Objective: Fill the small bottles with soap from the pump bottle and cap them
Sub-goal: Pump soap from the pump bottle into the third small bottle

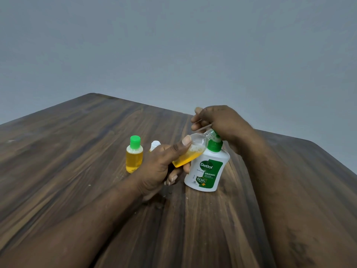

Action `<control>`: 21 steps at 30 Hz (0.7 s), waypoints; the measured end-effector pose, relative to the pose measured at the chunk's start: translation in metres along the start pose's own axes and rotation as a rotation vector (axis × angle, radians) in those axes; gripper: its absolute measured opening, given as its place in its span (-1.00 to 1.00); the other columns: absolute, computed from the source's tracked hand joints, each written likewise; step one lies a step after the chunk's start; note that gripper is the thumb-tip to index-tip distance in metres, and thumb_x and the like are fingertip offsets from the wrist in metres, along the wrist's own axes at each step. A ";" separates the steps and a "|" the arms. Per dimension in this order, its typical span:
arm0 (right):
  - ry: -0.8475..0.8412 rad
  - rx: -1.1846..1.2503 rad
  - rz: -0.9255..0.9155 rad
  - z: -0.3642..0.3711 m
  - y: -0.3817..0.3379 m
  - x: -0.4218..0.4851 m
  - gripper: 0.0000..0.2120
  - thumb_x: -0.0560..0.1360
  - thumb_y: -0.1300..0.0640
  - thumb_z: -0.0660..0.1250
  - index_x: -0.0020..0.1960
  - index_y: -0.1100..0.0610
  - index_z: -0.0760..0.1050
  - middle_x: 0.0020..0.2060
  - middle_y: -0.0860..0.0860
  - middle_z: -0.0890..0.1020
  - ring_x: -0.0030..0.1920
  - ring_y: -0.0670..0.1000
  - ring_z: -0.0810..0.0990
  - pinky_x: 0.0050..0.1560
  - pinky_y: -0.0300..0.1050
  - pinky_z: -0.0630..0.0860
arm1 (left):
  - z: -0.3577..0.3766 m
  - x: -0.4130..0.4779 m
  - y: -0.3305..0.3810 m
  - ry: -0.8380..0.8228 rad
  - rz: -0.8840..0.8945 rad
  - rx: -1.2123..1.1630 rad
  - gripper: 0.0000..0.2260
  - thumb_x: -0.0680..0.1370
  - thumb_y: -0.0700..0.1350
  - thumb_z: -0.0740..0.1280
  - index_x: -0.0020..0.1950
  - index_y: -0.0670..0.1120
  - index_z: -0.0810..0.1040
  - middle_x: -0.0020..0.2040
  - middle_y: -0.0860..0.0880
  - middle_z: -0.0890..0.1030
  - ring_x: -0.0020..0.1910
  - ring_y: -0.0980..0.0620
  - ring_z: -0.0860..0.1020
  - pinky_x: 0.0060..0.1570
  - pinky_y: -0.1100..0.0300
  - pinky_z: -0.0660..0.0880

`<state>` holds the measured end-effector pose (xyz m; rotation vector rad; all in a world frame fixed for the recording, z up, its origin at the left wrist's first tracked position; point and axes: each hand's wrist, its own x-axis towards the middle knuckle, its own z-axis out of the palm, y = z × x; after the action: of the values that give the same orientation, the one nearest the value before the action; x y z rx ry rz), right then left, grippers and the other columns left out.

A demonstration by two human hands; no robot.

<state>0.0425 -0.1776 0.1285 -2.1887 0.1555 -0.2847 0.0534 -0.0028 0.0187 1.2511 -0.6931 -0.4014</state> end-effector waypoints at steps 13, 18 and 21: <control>-0.008 -0.022 -0.045 -0.001 -0.003 -0.006 -0.68 0.67 -0.05 0.31 -0.03 0.16 0.68 -0.17 0.04 0.77 -0.11 0.05 0.71 0.25 0.17 0.59 | -0.005 0.008 -0.012 0.099 -0.002 0.263 -0.69 0.73 -0.07 0.15 -0.14 -0.15 0.49 -0.53 0.19 0.53 -0.51 0.24 0.54 -0.42 0.44 0.41; 0.101 0.042 -0.111 -0.007 -0.008 -0.005 -0.57 0.65 -0.22 0.28 0.00 0.14 0.67 -0.17 0.02 0.77 -0.18 0.03 0.73 -0.09 -0.11 0.57 | -0.002 0.008 -0.007 0.125 -0.027 0.118 -0.69 0.73 -0.07 0.15 -0.14 -0.14 0.50 -0.53 0.20 0.53 -0.50 0.25 0.55 -0.42 0.45 0.41; 0.180 0.078 -0.105 -0.004 -0.006 -0.002 -0.58 0.66 -0.20 0.29 -0.03 0.13 0.67 -0.20 0.02 0.76 -0.23 0.00 0.70 -0.10 -0.08 0.57 | -0.001 0.005 -0.004 0.104 -0.019 0.097 -0.69 0.74 -0.08 0.15 -0.17 -0.12 0.49 -0.55 0.20 0.52 -0.52 0.26 0.54 -0.43 0.45 0.40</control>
<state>0.0397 -0.1770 0.1358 -2.0959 0.1272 -0.5385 0.0577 -0.0066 0.0157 1.3620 -0.6185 -0.3194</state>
